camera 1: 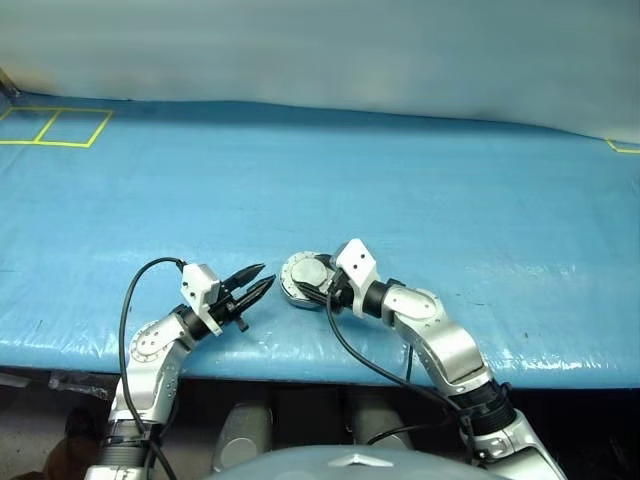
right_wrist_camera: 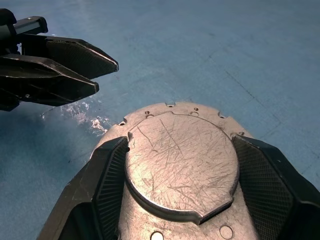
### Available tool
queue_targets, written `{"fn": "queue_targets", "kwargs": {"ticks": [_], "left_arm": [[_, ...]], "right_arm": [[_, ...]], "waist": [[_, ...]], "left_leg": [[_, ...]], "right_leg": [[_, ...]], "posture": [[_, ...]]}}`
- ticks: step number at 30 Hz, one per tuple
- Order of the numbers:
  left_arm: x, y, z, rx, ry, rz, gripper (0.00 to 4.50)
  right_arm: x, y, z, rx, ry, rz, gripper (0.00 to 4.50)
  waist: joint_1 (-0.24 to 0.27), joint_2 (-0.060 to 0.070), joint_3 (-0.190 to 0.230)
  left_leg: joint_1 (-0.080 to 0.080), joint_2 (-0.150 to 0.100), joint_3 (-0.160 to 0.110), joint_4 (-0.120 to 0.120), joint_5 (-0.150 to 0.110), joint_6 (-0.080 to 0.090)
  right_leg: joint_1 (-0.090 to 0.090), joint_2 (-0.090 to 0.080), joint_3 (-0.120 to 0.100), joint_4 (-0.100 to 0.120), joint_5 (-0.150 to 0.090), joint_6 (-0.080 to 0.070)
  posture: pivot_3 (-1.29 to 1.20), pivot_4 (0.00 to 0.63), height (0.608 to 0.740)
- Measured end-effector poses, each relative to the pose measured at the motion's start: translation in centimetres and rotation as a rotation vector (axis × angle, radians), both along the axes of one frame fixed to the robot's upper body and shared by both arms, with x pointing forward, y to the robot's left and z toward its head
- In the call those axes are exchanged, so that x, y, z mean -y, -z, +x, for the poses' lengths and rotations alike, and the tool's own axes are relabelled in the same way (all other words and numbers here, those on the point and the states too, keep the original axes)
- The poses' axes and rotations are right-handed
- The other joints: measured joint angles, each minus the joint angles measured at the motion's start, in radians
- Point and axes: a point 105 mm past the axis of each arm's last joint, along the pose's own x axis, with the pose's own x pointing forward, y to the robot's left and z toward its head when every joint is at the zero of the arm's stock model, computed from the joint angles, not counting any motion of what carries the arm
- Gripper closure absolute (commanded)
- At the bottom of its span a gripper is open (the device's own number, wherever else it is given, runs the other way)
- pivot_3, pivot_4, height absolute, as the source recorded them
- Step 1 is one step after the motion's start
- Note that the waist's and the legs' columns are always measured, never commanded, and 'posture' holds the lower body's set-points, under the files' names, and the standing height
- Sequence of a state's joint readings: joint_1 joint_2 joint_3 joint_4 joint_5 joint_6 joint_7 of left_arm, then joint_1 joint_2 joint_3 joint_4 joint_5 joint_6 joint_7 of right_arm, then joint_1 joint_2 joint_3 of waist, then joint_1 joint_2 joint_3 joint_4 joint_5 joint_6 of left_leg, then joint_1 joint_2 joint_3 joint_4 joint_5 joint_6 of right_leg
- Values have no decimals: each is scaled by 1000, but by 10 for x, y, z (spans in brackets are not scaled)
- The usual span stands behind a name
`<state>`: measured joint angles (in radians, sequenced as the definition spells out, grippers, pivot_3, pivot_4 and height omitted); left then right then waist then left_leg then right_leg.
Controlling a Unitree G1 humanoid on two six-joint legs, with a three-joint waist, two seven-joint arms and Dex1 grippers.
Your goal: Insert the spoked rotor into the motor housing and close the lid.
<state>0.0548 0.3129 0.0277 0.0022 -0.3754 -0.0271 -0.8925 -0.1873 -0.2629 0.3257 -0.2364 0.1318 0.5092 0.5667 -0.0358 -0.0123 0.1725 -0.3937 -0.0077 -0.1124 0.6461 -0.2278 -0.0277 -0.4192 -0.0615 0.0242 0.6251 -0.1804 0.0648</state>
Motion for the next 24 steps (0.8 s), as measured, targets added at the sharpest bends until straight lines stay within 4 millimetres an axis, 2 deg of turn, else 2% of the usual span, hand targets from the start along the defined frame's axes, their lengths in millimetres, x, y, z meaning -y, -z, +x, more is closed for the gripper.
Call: {"fn": "queue_targets", "kwargs": {"ticks": [24], "left_arm": [[0, 7, -1, -24, 6, 13, 2959]], "right_arm": [[-8, -3, -1, -38, 46, -12, 1501]], "waist": [[-2, 0, 0]], "left_leg": [[-1, 1, 1, -1, 0, 0]], "right_leg": [[-3, 0, 0, 0, 0, 0]], "posture": [[0, 150, 740]]}}
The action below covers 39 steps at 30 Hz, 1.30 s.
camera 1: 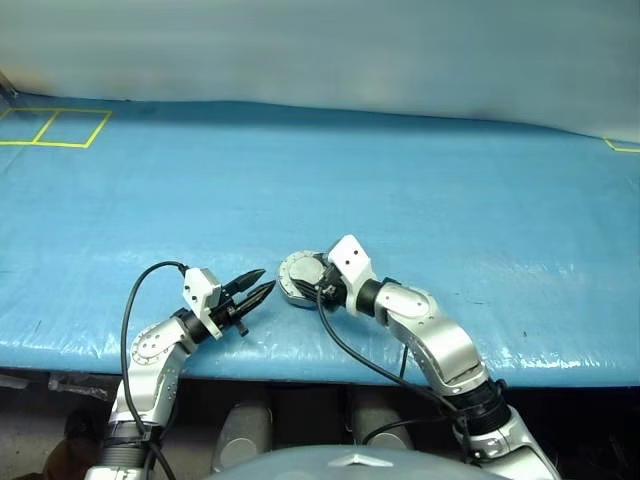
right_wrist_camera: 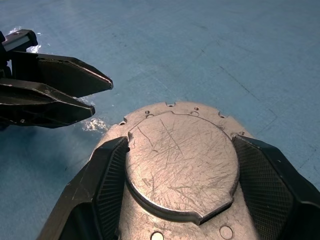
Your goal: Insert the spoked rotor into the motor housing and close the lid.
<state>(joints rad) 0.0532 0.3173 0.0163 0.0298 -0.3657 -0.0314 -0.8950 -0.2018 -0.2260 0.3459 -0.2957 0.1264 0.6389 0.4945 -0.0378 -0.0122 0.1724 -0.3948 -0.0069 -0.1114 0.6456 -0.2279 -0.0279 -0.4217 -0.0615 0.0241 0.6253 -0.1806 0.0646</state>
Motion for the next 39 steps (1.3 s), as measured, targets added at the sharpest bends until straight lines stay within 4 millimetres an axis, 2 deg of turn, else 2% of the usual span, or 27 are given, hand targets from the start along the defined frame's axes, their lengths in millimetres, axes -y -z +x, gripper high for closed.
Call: {"fn": "queue_targets", "kwargs": {"ticks": [19, 28, 38, 39], "left_arm": [[2, 0, 1, 9, 3, 10, 2959], [1, -1, 2, 16, -10, 10, 2959], [2, 4, 3, -34, -22, -3, 2959], [2, 4, 4, -40, -25, -8, 3119]], "right_arm": [[-7, -4, -1, 15, 17, 9, 1501], [-6, 1, -2, 70, -12, -79, 1501], [-6, 4, 0, 82, -14, -81, 1501], [-6, 4, 0, 82, -14, -81, 1501]], "waist": [[0, 0, 0], [1, 0, 0], [0, 0, -1], [0, 0, -1]], "left_leg": [[-4, 0, 0, -1, 0, 0], [-4, 0, 1, -1, 0, 0], [-2, 0, 1, -1, 0, 0], [-2, 0, 1, -1, 0, 0]], "right_leg": [[-4, 0, 0, 0, 0, 0], [-4, 0, 0, 0, 0, 0], [-3, 0, 0, 0, 0, 0], [-3, 0, 0, 0, 0, 0]], "posture": [[0, 150, 740], [0, 150, 740], [0, 150, 740], [0, 150, 740]]}}
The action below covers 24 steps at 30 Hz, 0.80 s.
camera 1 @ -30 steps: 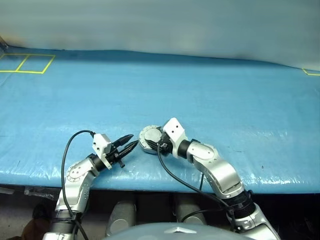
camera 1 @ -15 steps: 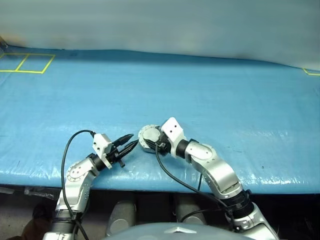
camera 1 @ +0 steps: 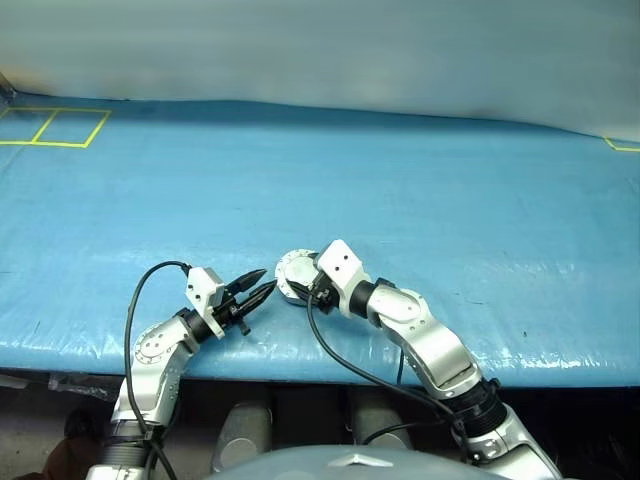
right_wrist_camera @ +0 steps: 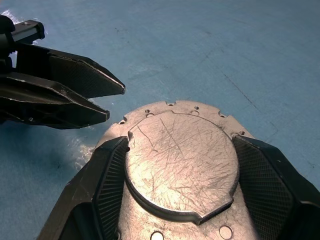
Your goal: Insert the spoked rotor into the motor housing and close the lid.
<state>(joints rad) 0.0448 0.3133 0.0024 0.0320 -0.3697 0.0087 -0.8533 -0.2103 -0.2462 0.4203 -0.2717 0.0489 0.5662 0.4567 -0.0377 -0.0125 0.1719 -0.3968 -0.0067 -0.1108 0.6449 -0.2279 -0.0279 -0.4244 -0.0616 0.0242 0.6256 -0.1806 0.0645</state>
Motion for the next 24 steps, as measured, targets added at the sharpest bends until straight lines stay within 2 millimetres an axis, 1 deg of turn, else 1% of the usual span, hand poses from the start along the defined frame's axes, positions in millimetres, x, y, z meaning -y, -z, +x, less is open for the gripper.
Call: {"fn": "queue_targets", "kwargs": {"ticks": [2, 5, 10, 12, 14, 16, 20, 24], "left_arm": [[1, -2, 3, 2, 1, -8, 3537], [4, -10, 8, 26, 7, -23, 4470], [11, -15, 12, 50, 34, -15, 4470], [14, -13, 13, 42, 46, -1, 4470], [17, -5, 13, 15, 64, 44, 4470], [17, -4, 16, 9, 58, 74, 4470], [15, 1, 18, -9, 74, 196, 4470], [16, 2, 17, -6, 69, 209, 4470]], "right_arm": [[0, 0, 0, 1, 1, -1, 1501], [0, 0, 0, 2, 1, -1, 1501], [0, 1, 0, 5, 1, 0, 1501], [0, 1, 1, 6, 3, 0, 1501], [0, 1, 1, 6, 4, 0, 1501], [0, 1, 1, 6, 9, -2, 1501], [1, 4, 1, 4, 18, -10, 1501], [1, 5, 1, 1, 22, -11, 1501]], "waist": [[0, 0, 0], [0, 0, -1], [0, 0, -1], [0, 0, -1], [0, 0, -1], [1, 0, -2], [1, 2, -8], [2, 2, -11]], "left_leg": [[0, 0, 0, 0, 0, 0], [0, 0, 0, 0, 0, 0], [1, 0, 0, 0, 0, 0], [1, 0, 0, 0, 0, 0], [1, 0, 0, 0, 0, 0], [2, 0, 0, 1, 0, 0], [4, 0, 0, 1, 0, 0], [5, 0, -1, 1, -1, -1]], "right_leg": [[0, 0, 0, 0, 0, 0], [0, 0, 0, 0, 0, 0], [1, 0, 0, 0, 0, 0], [1, 0, 0, 0, 0, 0], [1, 0, 0, 0, 0, 0], [2, 0, 0, 0, 0, 0], [5, 0, 0, -1, 0, 0], [6, -1, 0, -1, 0, 0]], "posture": [[0, 150, 740], [0, 150, 740], [0, 150, 740], [0, 150, 740], [0, 150, 740], [0, 150, 740], [0, 150, 740], [0, 150, 740]]}}
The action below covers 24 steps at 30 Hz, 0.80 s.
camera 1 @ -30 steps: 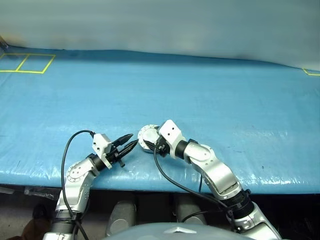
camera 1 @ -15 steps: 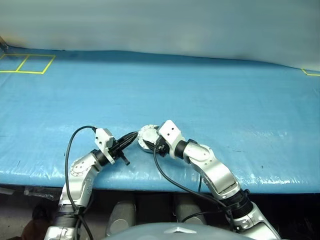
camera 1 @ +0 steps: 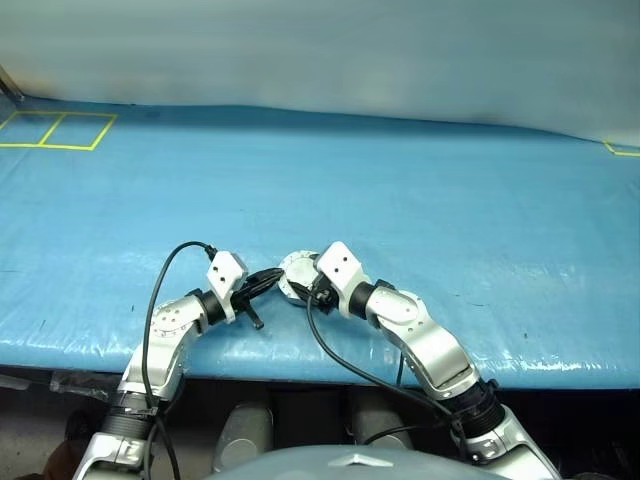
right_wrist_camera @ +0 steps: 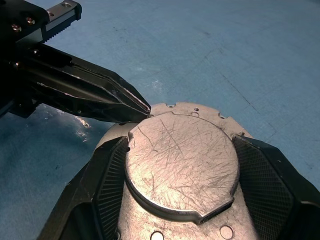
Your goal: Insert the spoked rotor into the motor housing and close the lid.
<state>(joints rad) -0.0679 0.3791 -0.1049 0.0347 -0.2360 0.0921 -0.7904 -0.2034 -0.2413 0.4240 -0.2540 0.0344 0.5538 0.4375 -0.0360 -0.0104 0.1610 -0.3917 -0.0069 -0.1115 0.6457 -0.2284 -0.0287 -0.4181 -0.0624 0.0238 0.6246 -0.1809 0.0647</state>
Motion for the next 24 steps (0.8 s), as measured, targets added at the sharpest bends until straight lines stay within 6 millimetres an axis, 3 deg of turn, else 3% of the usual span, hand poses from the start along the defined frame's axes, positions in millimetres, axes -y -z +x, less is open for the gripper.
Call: {"fn": "queue_targets", "kwargs": {"ticks": [9, 13, 18, 24], "left_arm": [[0, 0, -1, 8, -5, -8, 4470], [1, 0, -1, 14, -16, -34, 4500], [0, 0, -1, 11, -18, -43, 4500], [-2, 2, -1, 1, -28, -45, 4500]], "right_arm": [[0, 0, 0, -7, 0, 6, 1501], [3, 0, 1, -10, -3, 9, 133], [5, -3, 0, -3, 2, 18, 29], [17, -28, 6, -147, 135, 366, 29]], "waist": [[0, 2, -1], [1, 2, -1], [2, 2, -1], [6, 3, -1]], "left_leg": [[0, 0, -1, 0, 0, 0], [-1, 0, -1, 0, 0, 0], [-2, -1, -1, -1, 0, 0], [-7, -1, -1, -1, 0, 0]], "right_leg": [[-1, 0, -1, 0, 0, 0], [-1, -1, -1, 0, 0, 0], [-2, -1, -1, 0, 0, 0], [-6, -1, -1, 0, 0, 0]], "posture": [[0, 150, 740], [0, 150, 740], [0, 150, 740], [0, 150, 740]]}}
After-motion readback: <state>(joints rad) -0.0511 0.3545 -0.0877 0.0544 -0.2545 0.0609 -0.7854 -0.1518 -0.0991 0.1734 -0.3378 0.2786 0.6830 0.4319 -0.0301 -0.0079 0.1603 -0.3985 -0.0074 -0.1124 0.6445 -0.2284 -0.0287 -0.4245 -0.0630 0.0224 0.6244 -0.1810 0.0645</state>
